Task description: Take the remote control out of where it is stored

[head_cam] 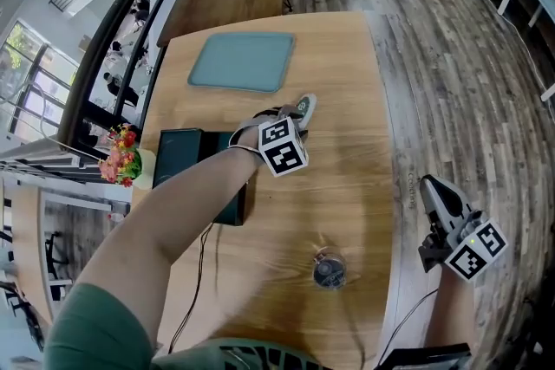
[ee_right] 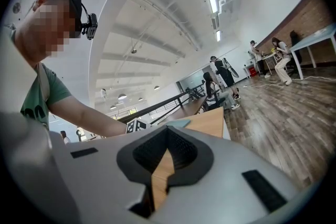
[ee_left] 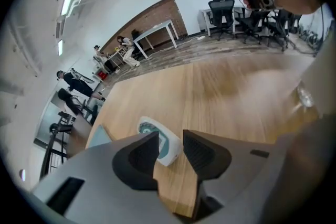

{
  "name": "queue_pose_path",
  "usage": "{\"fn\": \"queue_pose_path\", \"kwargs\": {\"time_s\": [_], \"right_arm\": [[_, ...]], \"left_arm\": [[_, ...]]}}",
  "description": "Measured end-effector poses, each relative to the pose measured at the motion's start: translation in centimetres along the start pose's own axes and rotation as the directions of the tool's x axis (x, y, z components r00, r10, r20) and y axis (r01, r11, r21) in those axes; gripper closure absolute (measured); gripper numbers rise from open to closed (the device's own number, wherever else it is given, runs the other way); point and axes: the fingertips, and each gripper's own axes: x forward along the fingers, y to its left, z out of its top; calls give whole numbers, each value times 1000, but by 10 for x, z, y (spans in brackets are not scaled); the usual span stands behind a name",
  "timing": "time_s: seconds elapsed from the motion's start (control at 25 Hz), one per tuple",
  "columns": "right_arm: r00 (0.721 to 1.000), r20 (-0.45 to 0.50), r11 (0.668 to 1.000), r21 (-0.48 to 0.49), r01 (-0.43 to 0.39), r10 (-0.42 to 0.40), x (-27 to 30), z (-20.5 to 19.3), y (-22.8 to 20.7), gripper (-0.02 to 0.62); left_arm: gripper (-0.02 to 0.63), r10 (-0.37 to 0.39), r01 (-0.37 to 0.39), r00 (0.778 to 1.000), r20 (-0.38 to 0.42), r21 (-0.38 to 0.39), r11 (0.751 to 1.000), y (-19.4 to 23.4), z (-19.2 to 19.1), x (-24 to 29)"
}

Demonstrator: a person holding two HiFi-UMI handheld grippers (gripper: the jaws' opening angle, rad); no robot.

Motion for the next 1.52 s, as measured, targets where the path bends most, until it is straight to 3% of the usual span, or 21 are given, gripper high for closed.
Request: {"fn": "queue_pose_path", "kwargs": {"time_s": [0.24, 0.48, 0.68, 0.84, 1.0, 1.12, 1.2, 1.28, 1.36, 1.52], "right_arm": [[1000, 16, 1000, -23, -19, 20, -2, 16, 18, 595], [999, 32, 999, -45, -9, 11, -21, 40, 41, 595], [999, 34, 999, -47, -4, 5, -40, 51, 61, 595], [1000, 23, 998, -60, -15, 16, -48, 63, 76, 595], [998, 16, 994, -91, -53, 54, -44, 83, 97, 595], [997, 11, 990, -113, -80, 82, -40, 99, 120, 595], [995, 16, 988, -123, -93, 95, -36, 108, 137, 595], [994, 23, 987, -125, -105, 108, -36, 112, 163, 595], [993, 28, 986, -127, -111, 116, -41, 110, 196, 595], [996, 34, 986, -148, -79, 85, -65, 105, 262, 595]], "left_arm": [[462, 7, -1, 999, 52, -111, 994, 5, 2, -29], [462, 55, -15, 987, 150, -260, 966, 21, 12, -86], [462, 100, 6, 964, 247, -394, 919, 28, 18, -144], [463, 149, 50, 930, 336, -518, 854, 29, 11, -201], [484, 220, 64, 893, 392, -596, 801, 23, -17, -268], [544, 309, 65, 849, 428, -665, 744, 16, -45, -328], [601, 376, 83, 800, 467, -707, 702, 9, -62, -371], [601, 427, 119, 747, 509, -735, 668, -7, -82, -414], [601, 467, 146, 700, 540, -748, 647, -31, -104, -459], [601, 528, 178, 617, 584, -756, 630, -83, -149, -545]]}}
